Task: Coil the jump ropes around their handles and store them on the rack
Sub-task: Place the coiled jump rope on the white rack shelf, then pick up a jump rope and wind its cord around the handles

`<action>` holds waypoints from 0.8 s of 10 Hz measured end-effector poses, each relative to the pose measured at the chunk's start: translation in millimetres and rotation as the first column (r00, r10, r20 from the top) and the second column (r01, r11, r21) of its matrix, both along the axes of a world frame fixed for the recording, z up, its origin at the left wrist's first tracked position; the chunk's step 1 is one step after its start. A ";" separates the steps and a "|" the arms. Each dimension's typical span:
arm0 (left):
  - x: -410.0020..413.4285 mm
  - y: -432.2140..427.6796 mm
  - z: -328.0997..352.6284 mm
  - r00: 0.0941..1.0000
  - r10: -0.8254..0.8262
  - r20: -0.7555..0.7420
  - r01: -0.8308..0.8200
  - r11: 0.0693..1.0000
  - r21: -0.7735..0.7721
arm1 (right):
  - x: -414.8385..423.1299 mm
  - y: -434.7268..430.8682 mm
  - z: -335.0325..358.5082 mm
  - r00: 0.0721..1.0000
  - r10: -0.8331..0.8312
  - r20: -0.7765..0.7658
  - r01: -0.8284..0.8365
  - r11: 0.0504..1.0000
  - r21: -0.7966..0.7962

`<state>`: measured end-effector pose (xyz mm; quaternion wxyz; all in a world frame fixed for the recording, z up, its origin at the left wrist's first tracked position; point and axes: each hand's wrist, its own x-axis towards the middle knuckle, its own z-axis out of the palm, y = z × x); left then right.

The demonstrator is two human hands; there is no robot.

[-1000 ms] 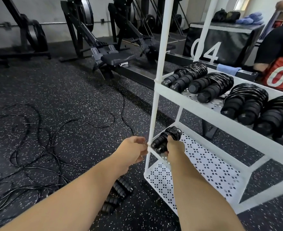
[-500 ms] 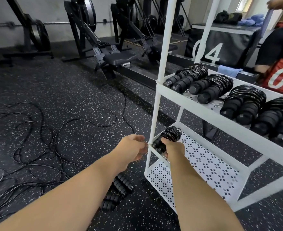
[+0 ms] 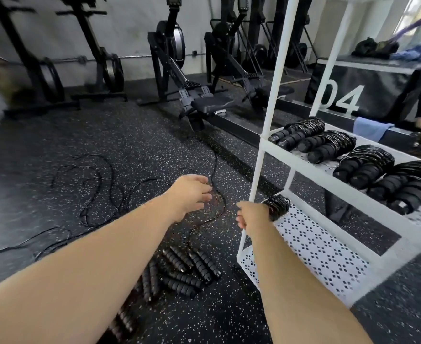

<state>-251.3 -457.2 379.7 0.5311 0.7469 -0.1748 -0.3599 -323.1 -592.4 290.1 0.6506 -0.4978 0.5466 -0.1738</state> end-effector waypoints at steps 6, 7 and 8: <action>76.4 247.0 39.4 0.891 0.443 0.100 -0.443 0.896 -0.018 | 105.6 193.5 57.1 0.813 0.579 0.055 -0.575 0.814 -0.075; 85.9 272.6 28.5 0.881 0.468 0.065 -0.468 0.884 -0.011 | 125.4 215.3 45.8 0.784 0.620 0.028 -0.616 0.784 -0.075; 107.5 296.5 10.5 0.851 0.525 -0.006 -0.525 0.850 0.044 | 146.2 235.9 29.1 0.759 0.651 -0.016 -0.651 0.756 -0.067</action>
